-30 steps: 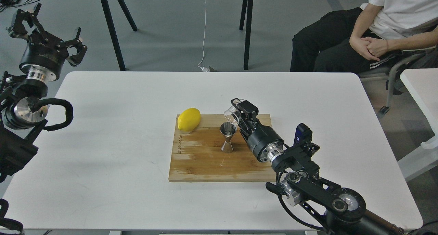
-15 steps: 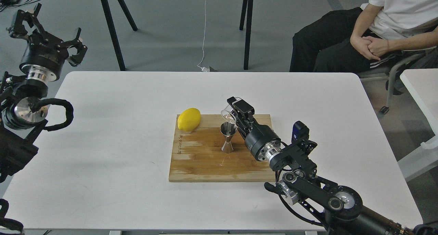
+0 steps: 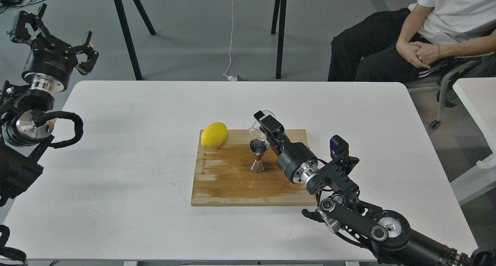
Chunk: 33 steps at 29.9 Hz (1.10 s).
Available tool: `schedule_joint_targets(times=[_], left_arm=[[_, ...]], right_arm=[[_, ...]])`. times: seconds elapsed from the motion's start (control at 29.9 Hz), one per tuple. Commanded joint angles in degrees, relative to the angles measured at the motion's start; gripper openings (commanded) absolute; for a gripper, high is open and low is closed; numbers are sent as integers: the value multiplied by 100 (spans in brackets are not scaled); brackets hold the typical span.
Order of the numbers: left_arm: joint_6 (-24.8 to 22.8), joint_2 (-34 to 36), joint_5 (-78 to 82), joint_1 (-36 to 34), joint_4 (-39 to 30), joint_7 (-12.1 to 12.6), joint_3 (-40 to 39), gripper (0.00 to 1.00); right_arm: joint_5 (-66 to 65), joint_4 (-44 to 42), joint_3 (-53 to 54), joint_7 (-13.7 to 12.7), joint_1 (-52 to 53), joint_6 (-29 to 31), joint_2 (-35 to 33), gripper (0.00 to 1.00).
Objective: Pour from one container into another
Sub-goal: 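Tilt the clear glass with the right gripper to pour into the jigger, then carry the clear glass back and set it down beside the board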
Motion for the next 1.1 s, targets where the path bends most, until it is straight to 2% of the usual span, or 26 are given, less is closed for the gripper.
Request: schedule_joint_targets(times=[0.0,0.47,0.57,0.87,1.07], left_arm=[[9,-15,-2,1,1,4,0,100],[0,20,7,-8,1,4,-9,100],[9,37,-2,-8,-8,-5,-9,100],[17,37,-2,-16,-8,-5,-27,100],[0,64,-2,-8,1,4,-18,100]], right_arm=[[-85,-1,-164,79,59,-21,-139,29],[-243,-124,-234,290,191,-294,-139,29],[-471,-151,-471,404,200,-311,-166,29],[-410,-142,-560,361,183,-373,-175,29],[1177,437,-148,238,130,-303,-323,30]])
